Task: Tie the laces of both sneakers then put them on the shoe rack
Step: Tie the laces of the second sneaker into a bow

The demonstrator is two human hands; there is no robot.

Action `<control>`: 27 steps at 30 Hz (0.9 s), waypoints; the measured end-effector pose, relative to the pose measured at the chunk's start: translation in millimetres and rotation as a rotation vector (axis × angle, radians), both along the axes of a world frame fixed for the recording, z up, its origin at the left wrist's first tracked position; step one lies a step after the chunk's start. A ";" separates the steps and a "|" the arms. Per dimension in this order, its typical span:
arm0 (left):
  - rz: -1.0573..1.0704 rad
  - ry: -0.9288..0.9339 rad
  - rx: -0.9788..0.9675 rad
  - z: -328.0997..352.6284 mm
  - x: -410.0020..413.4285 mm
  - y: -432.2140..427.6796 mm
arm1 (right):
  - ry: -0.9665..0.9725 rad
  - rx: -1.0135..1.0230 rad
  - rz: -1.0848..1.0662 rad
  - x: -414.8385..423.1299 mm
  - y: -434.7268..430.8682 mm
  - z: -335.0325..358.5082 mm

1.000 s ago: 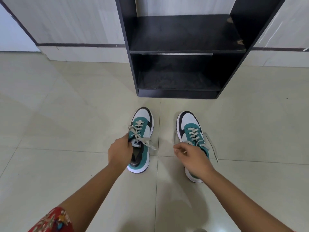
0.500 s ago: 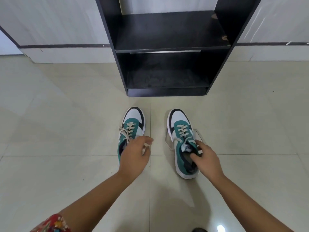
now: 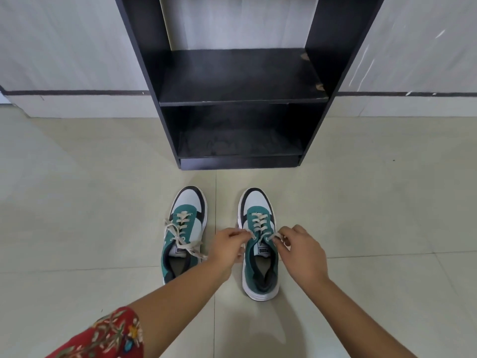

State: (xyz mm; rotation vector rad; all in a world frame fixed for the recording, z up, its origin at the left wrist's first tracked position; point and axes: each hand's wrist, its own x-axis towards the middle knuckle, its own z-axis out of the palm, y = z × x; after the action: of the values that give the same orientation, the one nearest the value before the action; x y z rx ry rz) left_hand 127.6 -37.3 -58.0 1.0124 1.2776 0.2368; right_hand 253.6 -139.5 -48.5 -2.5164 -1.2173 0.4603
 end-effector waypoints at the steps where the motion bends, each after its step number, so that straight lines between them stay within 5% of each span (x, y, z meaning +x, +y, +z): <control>1: 0.077 -0.061 -0.090 2.3 0.7 -0.6 | -0.001 0.015 -0.014 2.0 -0.7 2.9; 7: 0.292 -0.263 -0.109 10.0 0.5 10.7 | 0.034 0.137 -0.125 15.7 -3.6 20.3; 10: 0.382 -0.039 0.164 4.2 -2.8 14.4 | -0.241 0.027 -0.028 23.7 -7.0 17.2; 12: 0.169 0.052 0.467 2.2 -7.2 14.3 | -0.269 -0.053 0.112 19.5 -3.6 13.3; 16: -0.579 0.305 0.853 -5.8 -8.9 3.6 | -0.073 -0.179 0.220 -5.4 12.6 2.9; 20: -0.654 0.415 0.921 -9.1 -11.0 6.3 | -0.115 -0.232 0.203 -3.6 20.4 2.9; 27: -0.726 0.391 1.050 -1.5 -8.2 16.3 | -0.088 -0.036 0.139 -7.6 26.9 8.8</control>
State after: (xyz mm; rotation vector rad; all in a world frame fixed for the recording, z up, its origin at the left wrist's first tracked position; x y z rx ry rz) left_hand 119.4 -21.0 -59.6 2.4426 1.0007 0.1349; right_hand 246.0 -112.6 -39.7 -2.5159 -1.4358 0.4106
